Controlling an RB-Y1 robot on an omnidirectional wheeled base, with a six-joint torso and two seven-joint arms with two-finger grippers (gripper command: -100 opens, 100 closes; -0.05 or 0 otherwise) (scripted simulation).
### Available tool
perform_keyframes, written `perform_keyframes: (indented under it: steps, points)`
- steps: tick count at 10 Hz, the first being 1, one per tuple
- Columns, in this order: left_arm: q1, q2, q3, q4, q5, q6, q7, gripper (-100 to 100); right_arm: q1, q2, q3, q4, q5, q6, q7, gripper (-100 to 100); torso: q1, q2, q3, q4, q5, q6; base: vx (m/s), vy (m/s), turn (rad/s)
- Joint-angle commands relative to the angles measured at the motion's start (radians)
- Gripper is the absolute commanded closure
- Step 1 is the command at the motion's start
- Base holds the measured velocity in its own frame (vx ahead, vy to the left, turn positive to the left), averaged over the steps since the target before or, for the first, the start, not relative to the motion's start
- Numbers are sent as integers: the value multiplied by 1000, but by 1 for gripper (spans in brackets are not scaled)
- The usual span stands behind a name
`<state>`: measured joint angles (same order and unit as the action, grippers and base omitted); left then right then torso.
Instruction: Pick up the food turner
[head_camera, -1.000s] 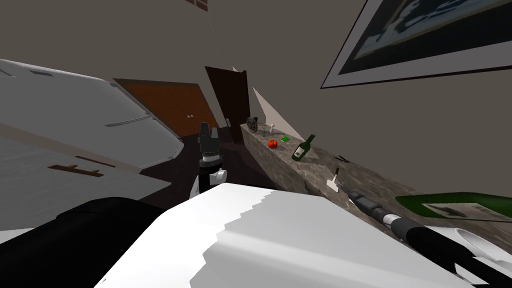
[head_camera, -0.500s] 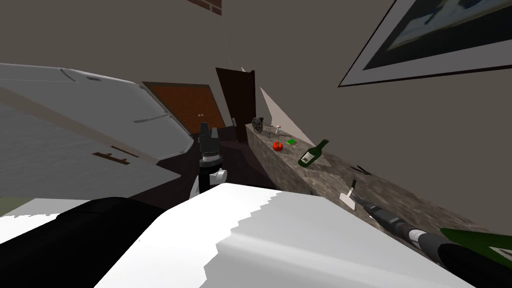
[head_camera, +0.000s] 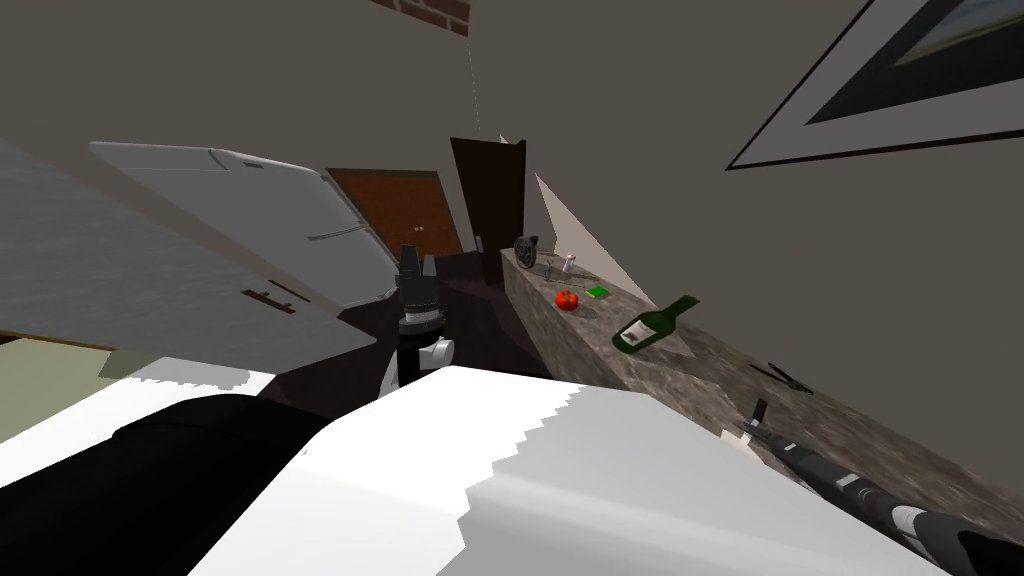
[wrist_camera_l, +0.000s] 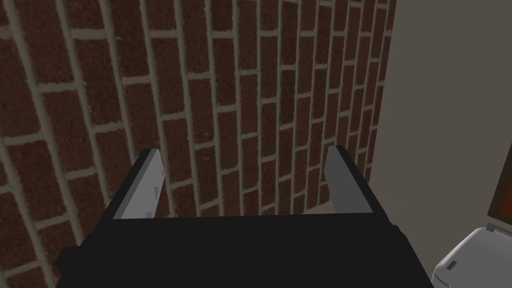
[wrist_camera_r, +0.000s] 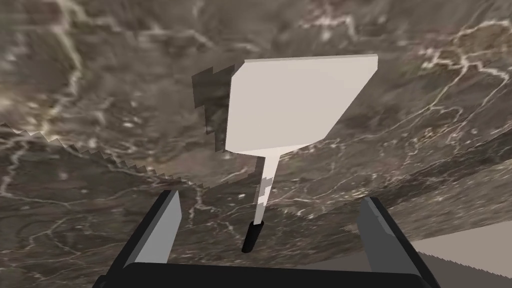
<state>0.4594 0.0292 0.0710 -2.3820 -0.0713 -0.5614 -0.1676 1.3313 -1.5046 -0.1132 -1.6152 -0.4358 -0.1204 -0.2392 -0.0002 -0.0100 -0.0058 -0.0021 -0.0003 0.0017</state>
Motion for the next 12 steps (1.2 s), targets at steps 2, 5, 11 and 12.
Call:
perform_keyframes:
  steps: [2, 5, 11, 12]
  points:
    - [0, 0, 0, 0, 0, 0, 0, 0, 62, -51, 40, 36, -59, 2, -6, -100, 0, 2, 1, 0, 0, 0, 84, -3, 148]
    - [0, 0, 0, 0, 0, 0, 0, 0, 90, -69, 57, 46, -84, 4, -10, -100, 1, 0, 0, 0, 0, 0, 89, 12, 71]
    - [0, 0, 0, 0, 0, 0, 0, 0, 170, -114, 115, 63, -157, 8, -19, -100, 0, 4, 2, 1, 0, 0, 75, -10, 71]
    - [0, 0, 0, 0, 0, 0, 0, 0, 183, -120, 127, 65, -169, 8, -21, -100, 1, 7, 4, 2, 0, 0, 32, -21, 31]
